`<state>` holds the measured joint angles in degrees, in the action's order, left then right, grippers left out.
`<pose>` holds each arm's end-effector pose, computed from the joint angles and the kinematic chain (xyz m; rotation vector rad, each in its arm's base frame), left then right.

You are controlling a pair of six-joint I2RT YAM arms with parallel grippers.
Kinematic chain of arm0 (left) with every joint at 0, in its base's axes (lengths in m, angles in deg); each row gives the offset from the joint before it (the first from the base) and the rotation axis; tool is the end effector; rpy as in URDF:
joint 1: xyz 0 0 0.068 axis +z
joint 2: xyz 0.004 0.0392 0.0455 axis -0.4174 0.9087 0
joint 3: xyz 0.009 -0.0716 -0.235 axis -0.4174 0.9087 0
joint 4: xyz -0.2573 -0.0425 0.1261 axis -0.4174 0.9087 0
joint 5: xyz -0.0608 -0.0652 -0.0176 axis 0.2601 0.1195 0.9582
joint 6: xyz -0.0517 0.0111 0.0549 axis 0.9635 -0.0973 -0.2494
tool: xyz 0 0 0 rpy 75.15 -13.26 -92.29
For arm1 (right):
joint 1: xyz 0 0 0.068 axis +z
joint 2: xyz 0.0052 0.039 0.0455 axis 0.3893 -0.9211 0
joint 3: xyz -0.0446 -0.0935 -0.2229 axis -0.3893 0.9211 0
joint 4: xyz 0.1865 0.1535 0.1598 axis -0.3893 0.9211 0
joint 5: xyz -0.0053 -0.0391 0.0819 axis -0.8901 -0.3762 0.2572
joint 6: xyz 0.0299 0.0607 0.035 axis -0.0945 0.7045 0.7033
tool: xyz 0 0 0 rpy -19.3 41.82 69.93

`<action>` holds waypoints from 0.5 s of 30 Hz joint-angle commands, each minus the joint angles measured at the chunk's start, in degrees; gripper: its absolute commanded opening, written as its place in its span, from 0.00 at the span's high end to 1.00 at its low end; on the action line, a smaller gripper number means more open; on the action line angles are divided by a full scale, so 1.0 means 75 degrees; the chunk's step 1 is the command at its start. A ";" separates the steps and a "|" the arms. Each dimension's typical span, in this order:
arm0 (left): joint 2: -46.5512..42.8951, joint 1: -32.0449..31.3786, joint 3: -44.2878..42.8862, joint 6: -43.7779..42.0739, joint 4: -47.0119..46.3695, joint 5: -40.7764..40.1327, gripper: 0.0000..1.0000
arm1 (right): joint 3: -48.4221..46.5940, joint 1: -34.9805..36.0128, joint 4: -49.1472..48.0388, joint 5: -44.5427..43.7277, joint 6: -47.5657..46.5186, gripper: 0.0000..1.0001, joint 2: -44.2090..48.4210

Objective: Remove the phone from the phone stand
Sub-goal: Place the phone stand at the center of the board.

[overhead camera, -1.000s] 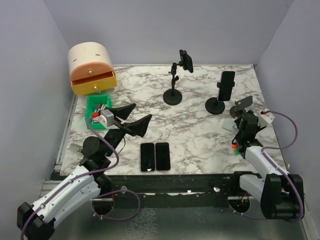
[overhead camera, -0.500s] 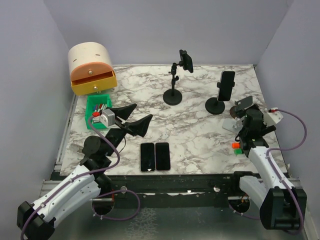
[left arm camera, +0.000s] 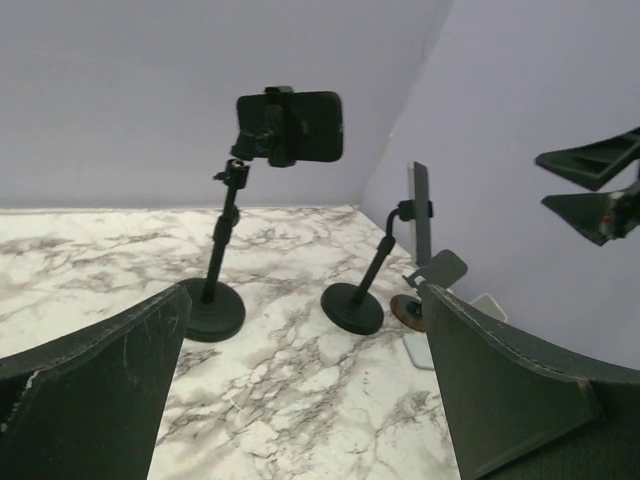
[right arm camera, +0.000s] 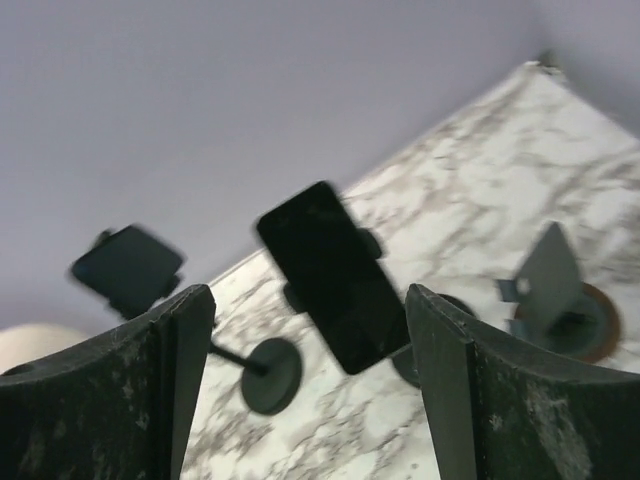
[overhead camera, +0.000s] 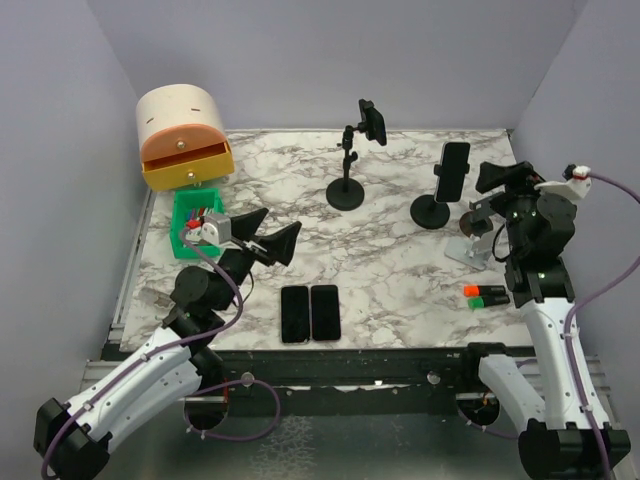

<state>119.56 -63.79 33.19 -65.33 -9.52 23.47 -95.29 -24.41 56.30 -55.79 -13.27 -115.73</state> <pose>0.1884 -0.1446 0.2990 0.1249 1.2569 -0.8234 0.2621 -0.0209 0.3451 0.6646 1.4621 0.2830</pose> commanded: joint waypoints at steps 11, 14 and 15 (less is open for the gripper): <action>0.1996 -0.0011 -0.1824 0.1023 0.1849 -0.0049 0.01 | 0.1096 0.1144 -0.0655 0.3628 0.0762 0.04 0.1184; 0.2577 -0.0016 -0.2293 0.1186 0.1787 0.0029 0.01 | 0.1253 0.1351 -0.0483 0.3279 0.0308 0.03 0.1585; 0.2808 -0.0012 -0.2454 0.1181 0.1749 -0.0064 0.01 | 0.1279 0.1429 -0.0298 0.3101 0.0072 0.03 0.1694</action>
<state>136.13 -63.79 19.53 -59.06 1.91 21.07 -86.55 -15.49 53.33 -31.88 -9.56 -106.36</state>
